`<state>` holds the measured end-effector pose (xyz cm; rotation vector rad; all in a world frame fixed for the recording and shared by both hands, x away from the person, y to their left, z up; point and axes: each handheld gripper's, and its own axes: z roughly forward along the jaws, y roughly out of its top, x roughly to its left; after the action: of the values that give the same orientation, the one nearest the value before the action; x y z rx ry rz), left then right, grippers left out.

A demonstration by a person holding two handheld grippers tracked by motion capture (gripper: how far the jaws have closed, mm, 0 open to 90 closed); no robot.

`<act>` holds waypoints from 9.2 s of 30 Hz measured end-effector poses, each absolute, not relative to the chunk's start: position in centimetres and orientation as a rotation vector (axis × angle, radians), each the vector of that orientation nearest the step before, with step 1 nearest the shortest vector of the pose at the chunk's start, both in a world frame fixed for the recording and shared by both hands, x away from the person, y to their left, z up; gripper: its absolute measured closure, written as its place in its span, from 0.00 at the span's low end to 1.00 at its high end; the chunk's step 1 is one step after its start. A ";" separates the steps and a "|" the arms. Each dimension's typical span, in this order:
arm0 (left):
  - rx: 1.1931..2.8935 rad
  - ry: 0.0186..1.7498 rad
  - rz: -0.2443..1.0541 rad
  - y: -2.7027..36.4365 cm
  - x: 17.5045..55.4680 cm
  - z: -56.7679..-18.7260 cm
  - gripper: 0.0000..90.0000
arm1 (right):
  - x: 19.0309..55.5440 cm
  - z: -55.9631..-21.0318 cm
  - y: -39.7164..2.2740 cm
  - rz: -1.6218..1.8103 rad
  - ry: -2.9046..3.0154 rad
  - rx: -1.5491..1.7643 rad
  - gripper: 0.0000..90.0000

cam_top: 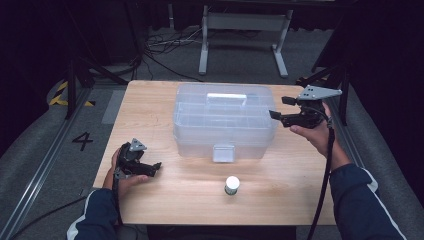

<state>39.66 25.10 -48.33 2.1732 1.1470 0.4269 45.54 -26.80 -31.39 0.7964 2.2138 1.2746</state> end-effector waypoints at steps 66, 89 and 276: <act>2.074 0.916 0.581 23.3 39.6 -41.8 0.66 | 50.9 -29.4 -16.8 1.075 2.456 0.653 0.83; 2.037 0.715 0.562 19.2 39.5 -39.3 1.00 | 52.8 -27.7 -16.4 1.048 2.486 0.760 0.82; 2.155 0.526 0.503 16.8 41.6 -40.7 0.72 | 47.7 -31.2 -24.9 1.241 1.755 0.840 0.89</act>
<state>41.55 16.76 -40.72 2.1554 0.5256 0.5030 47.69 -24.89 -31.21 0.8397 1.7546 1.2413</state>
